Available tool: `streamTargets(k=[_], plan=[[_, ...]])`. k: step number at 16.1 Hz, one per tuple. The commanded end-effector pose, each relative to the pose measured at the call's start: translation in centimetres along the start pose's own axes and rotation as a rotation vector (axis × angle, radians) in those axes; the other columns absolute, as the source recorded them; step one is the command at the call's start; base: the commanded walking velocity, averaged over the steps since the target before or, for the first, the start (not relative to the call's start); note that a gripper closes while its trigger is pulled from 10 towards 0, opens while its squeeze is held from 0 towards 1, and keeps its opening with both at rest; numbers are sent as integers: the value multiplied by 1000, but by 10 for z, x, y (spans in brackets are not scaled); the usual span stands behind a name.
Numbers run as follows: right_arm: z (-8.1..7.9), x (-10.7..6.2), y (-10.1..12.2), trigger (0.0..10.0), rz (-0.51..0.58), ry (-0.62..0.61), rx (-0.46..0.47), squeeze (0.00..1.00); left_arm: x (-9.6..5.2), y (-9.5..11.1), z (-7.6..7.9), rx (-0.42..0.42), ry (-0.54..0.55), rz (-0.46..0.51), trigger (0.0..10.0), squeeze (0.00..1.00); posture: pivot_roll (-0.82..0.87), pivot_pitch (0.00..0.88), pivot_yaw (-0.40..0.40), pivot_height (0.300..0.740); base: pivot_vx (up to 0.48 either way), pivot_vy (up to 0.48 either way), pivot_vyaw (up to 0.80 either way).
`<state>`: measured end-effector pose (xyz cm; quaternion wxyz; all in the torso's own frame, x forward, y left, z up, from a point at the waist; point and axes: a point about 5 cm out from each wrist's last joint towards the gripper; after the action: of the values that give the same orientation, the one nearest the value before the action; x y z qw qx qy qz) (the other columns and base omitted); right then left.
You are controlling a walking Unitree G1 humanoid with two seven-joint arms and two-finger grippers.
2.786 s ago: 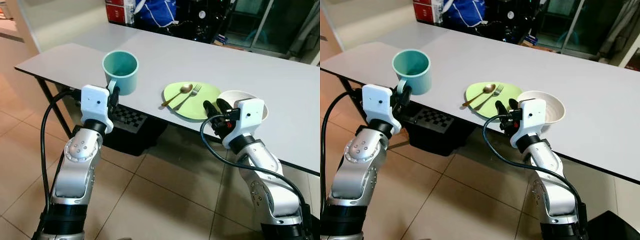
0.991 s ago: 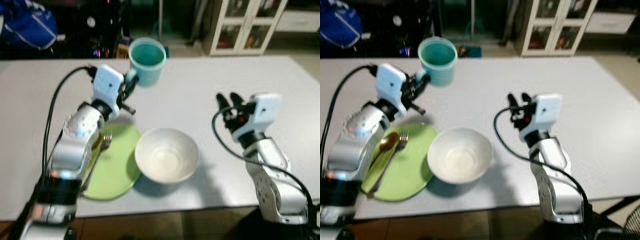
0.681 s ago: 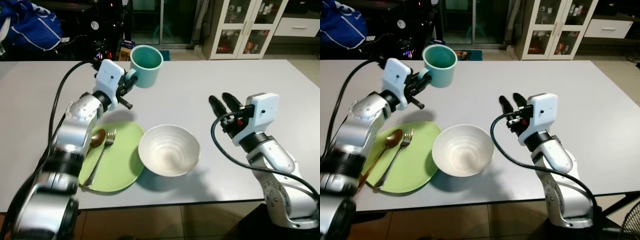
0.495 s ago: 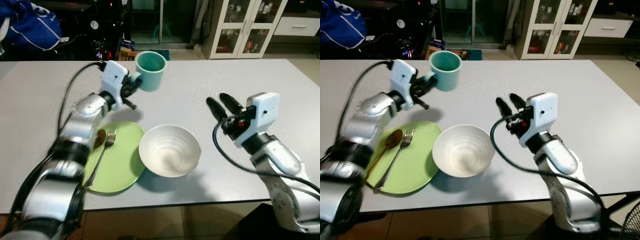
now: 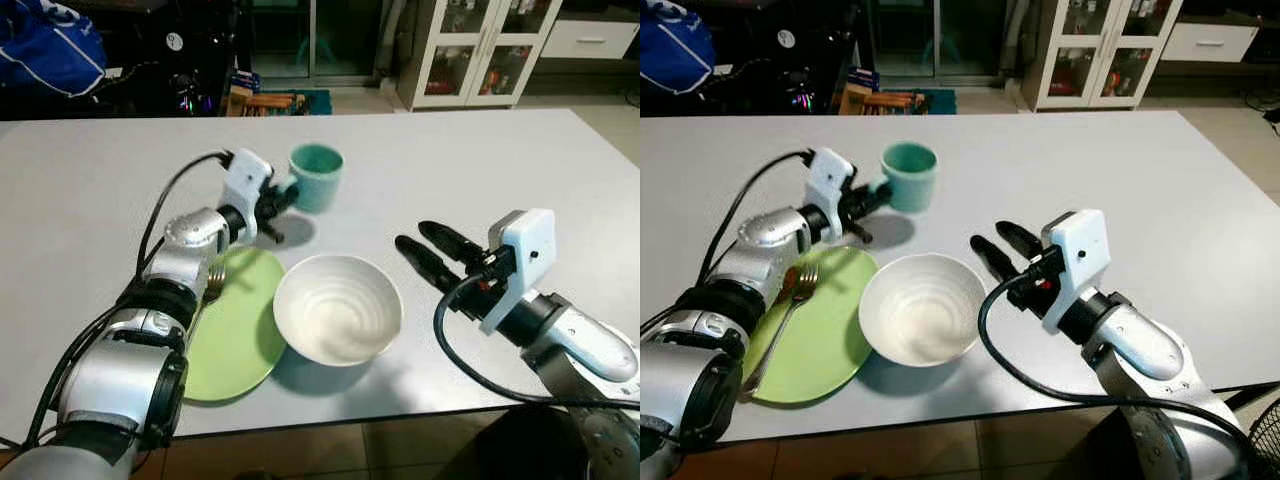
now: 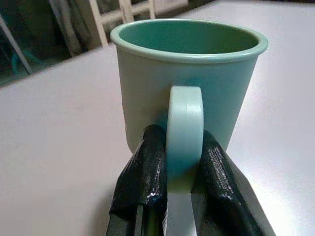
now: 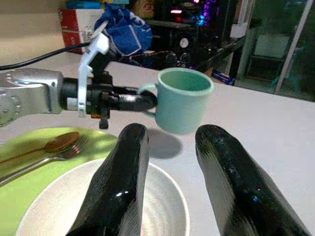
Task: Setting the table
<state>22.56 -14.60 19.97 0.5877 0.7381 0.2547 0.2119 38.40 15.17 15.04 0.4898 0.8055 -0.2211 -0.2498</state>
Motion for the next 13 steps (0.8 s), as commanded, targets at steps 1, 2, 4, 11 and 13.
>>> streamTargets(k=[1, 2, 4, 11, 13], plan=[[-6, -2, -2, 10000, -28, 34, 15, 0, -1, 5, -5, 39, -30, 2, 10000, 0, -84, 72, 14, 740, 0, 0, 0], [-8, -3, -2, 10000, -40, 40, 20, 0, -2, 3, -4, 40, -49, -6, 10000, 0, -84, 76, 13, 740, 0, 0, 0], [-10, -4, -3, 10000, -55, 48, 25, 0, -5, -1, -5, 52, -81, -23, 10000, 0, -82, 84, 12, 740, 0, 0, 0], [-16, -4, -5, 10000, -84, 77, 47, 0, -9, -12, 5, 39, -155, -20, 10000, 0, -79, 78, 10, 740, 0, 0, 0], [-17, -5, -5, 10000, -95, 84, 44, 0, -9, -12, 5, 53, -145, -23, 10000, 0, -79, 76, 10, 740, 0, 0, 0]])
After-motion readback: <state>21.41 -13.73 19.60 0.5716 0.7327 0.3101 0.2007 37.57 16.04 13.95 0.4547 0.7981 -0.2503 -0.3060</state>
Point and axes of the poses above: a point about 5 cm out from each wrist's last joint towards the gripper, its own x axis pointing out of the wrist towards the gripper, its own y axis along the axis of the wrist's last joint, z = x × y, and after that the axes turned 14 degrees about x, right-handed
